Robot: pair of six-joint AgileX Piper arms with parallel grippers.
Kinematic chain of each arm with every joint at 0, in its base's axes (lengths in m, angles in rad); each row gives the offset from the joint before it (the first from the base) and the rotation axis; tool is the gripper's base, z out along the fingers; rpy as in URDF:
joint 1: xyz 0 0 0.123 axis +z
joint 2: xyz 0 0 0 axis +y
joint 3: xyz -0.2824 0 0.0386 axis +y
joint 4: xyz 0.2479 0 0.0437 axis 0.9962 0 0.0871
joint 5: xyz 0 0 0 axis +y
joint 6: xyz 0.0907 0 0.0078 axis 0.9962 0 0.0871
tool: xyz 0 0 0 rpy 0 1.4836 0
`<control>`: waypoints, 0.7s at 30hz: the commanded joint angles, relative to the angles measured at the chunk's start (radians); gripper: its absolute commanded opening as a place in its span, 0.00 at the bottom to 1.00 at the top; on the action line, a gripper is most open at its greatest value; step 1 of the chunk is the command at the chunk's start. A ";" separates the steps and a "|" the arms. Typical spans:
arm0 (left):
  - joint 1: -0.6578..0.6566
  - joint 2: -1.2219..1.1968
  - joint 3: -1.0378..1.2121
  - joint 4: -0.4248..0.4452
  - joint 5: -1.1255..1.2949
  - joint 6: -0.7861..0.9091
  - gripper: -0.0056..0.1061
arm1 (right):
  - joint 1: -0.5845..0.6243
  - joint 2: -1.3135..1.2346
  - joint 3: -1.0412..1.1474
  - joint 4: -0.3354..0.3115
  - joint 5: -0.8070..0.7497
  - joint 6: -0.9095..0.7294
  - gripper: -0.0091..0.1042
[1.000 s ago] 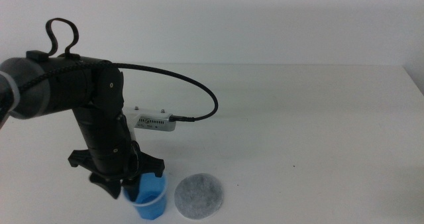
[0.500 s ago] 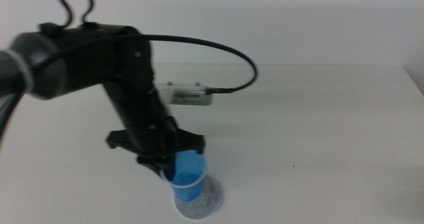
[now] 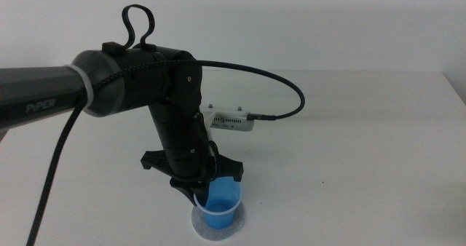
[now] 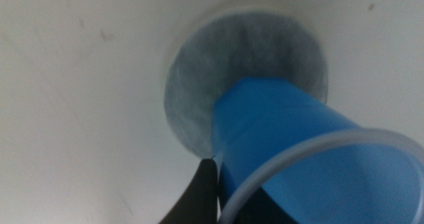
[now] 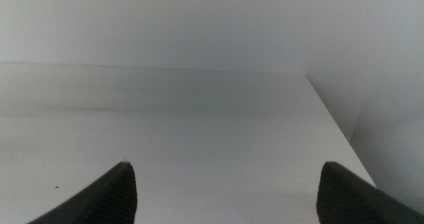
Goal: Place an empty cup on a cup mat.
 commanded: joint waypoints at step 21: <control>0.100 -0.583 0.161 0.260 -0.019 -0.010 0.89 | 0.002 -0.005 0.003 -0.007 -0.007 -0.004 0.90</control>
